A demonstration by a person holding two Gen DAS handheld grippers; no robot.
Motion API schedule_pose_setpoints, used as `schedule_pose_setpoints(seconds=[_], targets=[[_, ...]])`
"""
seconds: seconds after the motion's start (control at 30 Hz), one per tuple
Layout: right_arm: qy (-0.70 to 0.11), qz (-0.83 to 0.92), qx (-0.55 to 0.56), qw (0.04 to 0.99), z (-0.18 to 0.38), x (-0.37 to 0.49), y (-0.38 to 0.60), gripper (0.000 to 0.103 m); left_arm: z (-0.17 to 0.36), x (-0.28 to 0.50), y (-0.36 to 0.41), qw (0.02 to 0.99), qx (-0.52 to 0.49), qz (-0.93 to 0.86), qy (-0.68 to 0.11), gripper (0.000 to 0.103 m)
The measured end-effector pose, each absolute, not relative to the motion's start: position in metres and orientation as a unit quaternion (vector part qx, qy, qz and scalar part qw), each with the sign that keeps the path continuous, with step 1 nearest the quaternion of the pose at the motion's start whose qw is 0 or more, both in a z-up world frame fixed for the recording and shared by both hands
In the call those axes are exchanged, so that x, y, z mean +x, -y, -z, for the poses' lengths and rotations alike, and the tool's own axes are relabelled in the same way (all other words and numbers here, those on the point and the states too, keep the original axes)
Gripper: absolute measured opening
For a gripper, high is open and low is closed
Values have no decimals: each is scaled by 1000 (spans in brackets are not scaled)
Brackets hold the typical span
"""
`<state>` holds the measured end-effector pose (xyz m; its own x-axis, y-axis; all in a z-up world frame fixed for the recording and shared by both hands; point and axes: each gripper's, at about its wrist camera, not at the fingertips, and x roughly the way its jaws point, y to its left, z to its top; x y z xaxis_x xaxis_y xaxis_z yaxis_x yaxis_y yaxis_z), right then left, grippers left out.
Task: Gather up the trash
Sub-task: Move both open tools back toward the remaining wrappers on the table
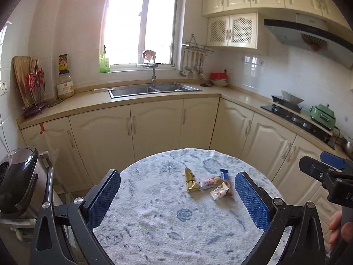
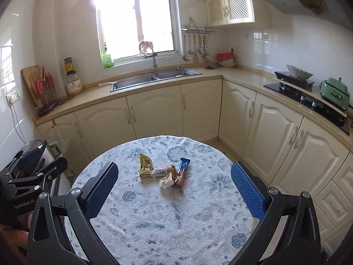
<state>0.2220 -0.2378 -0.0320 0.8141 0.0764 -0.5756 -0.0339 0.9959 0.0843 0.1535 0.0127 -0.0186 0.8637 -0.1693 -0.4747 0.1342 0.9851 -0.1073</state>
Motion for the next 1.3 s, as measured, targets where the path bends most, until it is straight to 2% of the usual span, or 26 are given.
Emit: schedule_pose_setpoints(seconds=[0.2,0.43,0.5,0.63,0.77,1.0,1.17,1.3], targets=[[-344,-34,27,938,69,255,228,103,37,199,-23,959,-35,65,-273,102],[-423,-42,27,905,142,306,218,103,73,255,-19,947,-38,64,-311,102],[-445,-50,35,894,164,321,215,100,86,272,-15,943,-39,64,-323,102],[-478,-51,58,875,198,346,213,85,106,301,-8,936,-41,63,-344,102],[-496,-50,77,864,219,362,214,76,121,329,-1,929,-36,64,-362,102],[-492,-47,94,864,221,368,221,75,137,372,9,922,-32,67,-380,102],[-493,-82,100,860,225,372,209,48,146,394,11,917,-35,62,-392,102],[-499,-84,116,855,240,382,204,36,149,405,11,916,-33,59,-394,102]])
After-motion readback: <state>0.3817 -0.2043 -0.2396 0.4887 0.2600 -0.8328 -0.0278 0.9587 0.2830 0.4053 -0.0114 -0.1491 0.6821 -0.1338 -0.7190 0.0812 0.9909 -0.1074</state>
